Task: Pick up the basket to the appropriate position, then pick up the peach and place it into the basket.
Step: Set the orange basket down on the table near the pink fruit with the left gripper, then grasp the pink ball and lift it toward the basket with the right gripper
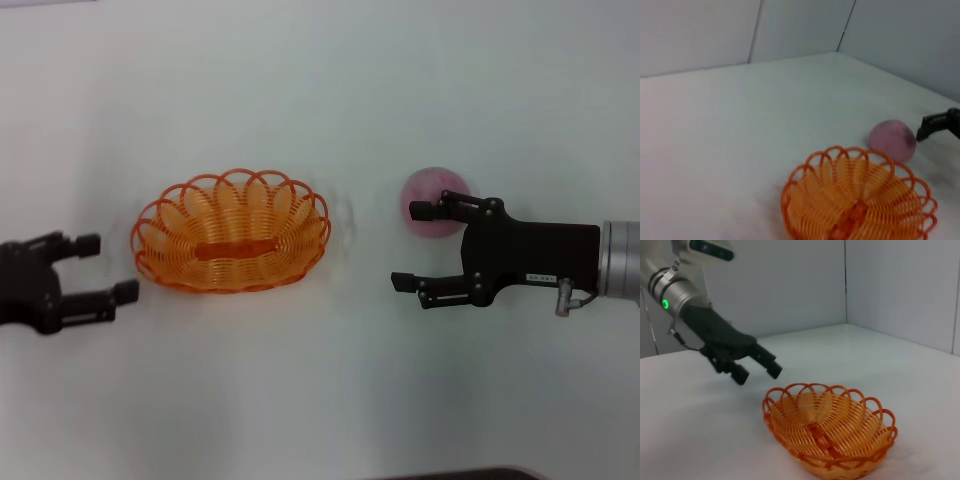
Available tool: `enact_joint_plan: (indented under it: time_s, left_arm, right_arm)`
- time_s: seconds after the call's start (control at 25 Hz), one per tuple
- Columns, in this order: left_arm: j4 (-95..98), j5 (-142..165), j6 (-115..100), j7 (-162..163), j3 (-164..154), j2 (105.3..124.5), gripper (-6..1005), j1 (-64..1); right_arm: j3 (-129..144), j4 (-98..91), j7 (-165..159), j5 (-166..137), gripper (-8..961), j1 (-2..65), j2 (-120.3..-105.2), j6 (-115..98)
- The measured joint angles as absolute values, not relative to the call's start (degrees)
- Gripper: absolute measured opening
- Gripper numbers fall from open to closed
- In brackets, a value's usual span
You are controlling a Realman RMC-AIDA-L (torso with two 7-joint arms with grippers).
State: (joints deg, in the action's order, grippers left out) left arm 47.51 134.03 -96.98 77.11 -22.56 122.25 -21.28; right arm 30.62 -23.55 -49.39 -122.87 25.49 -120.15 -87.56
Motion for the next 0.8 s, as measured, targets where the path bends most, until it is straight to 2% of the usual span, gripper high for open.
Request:
enact_joint_plan:
  time_s: [0.52,0.8]
  left_arm:
    - [47.5,135.2,-100.1,68.7,-22.1,123.72,885,-16.9]
    - [44.4,135.0,-98.4,61.7,-20.7,123.83,880,-16.6]
  right_arm:
    - [30.5,-23.6,-49.4,-122.9,957,25.4,-120.05,-87.5]
    - [30.5,-23.5,-49.2,-122.9,957,25.2,-120.06,-87.4]
